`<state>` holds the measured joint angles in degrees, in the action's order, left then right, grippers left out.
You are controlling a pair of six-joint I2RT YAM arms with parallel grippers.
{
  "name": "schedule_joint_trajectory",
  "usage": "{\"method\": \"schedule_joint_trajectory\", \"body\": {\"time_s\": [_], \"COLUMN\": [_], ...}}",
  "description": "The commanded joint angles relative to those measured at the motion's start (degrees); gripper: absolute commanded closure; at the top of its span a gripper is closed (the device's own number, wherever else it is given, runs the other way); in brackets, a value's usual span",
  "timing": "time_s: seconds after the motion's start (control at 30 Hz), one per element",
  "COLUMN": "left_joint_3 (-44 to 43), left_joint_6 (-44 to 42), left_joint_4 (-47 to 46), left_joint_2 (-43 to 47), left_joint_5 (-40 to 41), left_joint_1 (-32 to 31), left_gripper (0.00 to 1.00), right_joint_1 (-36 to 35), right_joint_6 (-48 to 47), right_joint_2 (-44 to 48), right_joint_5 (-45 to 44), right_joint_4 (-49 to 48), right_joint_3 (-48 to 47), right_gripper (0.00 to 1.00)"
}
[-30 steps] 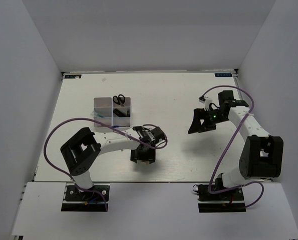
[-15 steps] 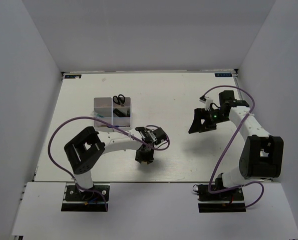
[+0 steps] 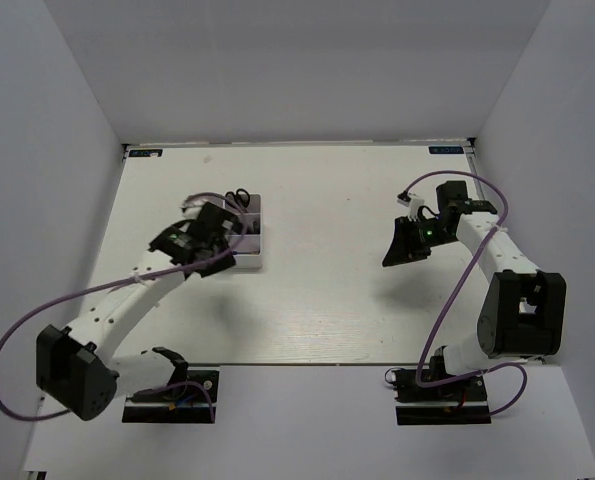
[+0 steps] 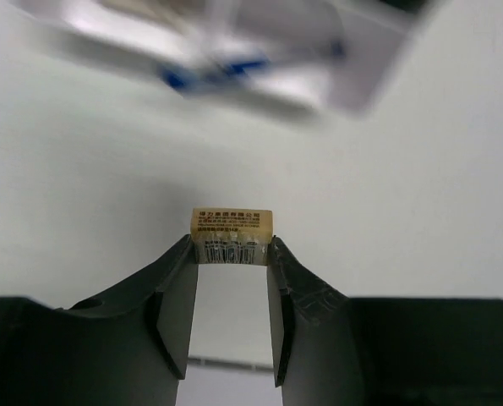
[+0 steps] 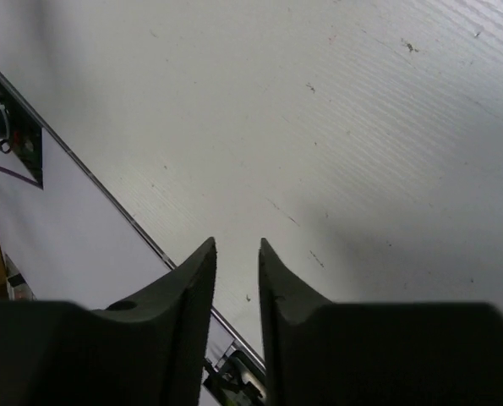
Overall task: Sort the stationery into containers
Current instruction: Pick up the stationery from the center of the board, then place the stationery in the storage box.
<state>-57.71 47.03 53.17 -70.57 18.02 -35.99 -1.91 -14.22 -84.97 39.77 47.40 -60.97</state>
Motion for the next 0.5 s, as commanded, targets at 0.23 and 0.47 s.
{"method": "schedule_joint_trajectory", "body": {"time_s": [0.23, 0.47], "left_joint_3": [-6.79, -11.45], "left_joint_6": [-8.35, -9.23], "left_joint_4": [-1.84, -4.39], "left_joint_2": [-5.44, -14.76], "left_joint_5": [-5.27, -7.56], "left_joint_1": [25.52, 27.81], "left_gripper": [0.80, 0.79], "right_joint_1": [0.24, 0.24], "right_joint_6": [-0.99, -0.81], "right_joint_2": [-1.08, -2.04], "right_joint_5": [3.04, 2.33], "right_joint_4": [1.38, 1.38], "right_joint_3": [-0.73, -0.82], "right_gripper": [0.92, 0.89]}}
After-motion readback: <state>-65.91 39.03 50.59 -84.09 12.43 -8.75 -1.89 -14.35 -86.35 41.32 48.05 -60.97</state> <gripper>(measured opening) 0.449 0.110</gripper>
